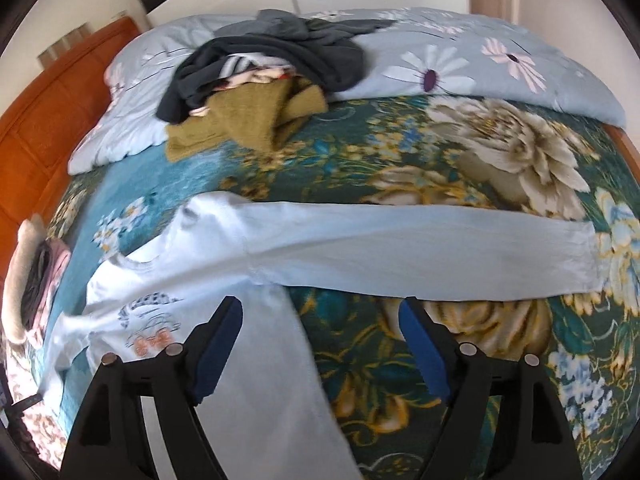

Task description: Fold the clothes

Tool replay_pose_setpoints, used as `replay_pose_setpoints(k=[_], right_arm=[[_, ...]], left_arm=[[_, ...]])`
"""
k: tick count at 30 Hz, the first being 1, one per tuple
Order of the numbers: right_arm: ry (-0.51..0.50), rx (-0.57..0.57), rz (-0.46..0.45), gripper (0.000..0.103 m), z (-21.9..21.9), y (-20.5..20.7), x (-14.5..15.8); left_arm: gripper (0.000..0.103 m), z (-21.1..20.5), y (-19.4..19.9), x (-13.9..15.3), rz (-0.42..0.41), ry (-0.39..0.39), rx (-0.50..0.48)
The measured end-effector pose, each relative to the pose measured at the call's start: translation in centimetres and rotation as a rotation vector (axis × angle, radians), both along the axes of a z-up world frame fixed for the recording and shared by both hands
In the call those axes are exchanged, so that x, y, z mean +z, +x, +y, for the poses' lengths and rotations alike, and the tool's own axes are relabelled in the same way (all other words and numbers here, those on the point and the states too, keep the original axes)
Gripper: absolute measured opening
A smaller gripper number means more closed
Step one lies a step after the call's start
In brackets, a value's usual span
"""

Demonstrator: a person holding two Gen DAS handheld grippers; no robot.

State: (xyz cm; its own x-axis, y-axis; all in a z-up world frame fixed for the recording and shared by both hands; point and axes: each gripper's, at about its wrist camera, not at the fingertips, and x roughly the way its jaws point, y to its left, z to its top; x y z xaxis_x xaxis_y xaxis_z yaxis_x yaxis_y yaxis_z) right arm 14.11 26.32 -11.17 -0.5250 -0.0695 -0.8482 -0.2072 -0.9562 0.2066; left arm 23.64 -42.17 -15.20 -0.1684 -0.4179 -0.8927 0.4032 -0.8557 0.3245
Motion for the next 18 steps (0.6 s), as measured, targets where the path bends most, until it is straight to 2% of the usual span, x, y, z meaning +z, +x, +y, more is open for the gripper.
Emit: replay_pose_setpoints(k=[1,3,9,10,11,14,15,16,18], right_arm=[[-0.008,-0.022,-0.005,0.084,0.7,0.1,-0.2],[-0.024,-0.064,-0.011,0.102,2.1,0.3,-0.6],[-0.057,-0.247,-0.025,0.103,8.4,1.2,-1.3],[-0.049,-0.241,-0.025,0.103,8.9,1.0,-1.2],[-0.04,-0.23,-0.025,0.103,9.2,0.7,-1.0],[-0.019,-0.077,-0.016,0.103,6.3,-1.8,-0.6],[-0.012,-0.024,-0.013,0.103,5.2,-2.7,-0.4],[-0.005,0.028,-0.009,0.103,4.2,-3.6,-0.3],[0.004,0.158,-0.009,0.103,0.3,-6.1,-0.3]], left_arm=[[0.005,-0.7,-0.4,0.2,-0.012,-0.022,0.0],[0.005,-2.1,-1.3,0.4,-0.036,-0.058,-0.001],[0.007,-3.5,-3.1,-1.9,-0.101,-0.049,0.021],[0.009,-3.5,-3.1,-2.3,-0.107,-0.039,0.029],[0.009,-3.4,-3.0,-2.4,-0.102,-0.018,0.034],[0.011,-2.8,-2.3,-1.9,-0.054,0.074,0.037],[0.019,-2.6,-2.0,-1.8,-0.038,0.104,0.039],[0.035,-2.4,-1.8,-1.6,-0.025,0.127,0.035],[0.049,-1.8,-1.5,-0.8,0.001,0.154,0.015]])
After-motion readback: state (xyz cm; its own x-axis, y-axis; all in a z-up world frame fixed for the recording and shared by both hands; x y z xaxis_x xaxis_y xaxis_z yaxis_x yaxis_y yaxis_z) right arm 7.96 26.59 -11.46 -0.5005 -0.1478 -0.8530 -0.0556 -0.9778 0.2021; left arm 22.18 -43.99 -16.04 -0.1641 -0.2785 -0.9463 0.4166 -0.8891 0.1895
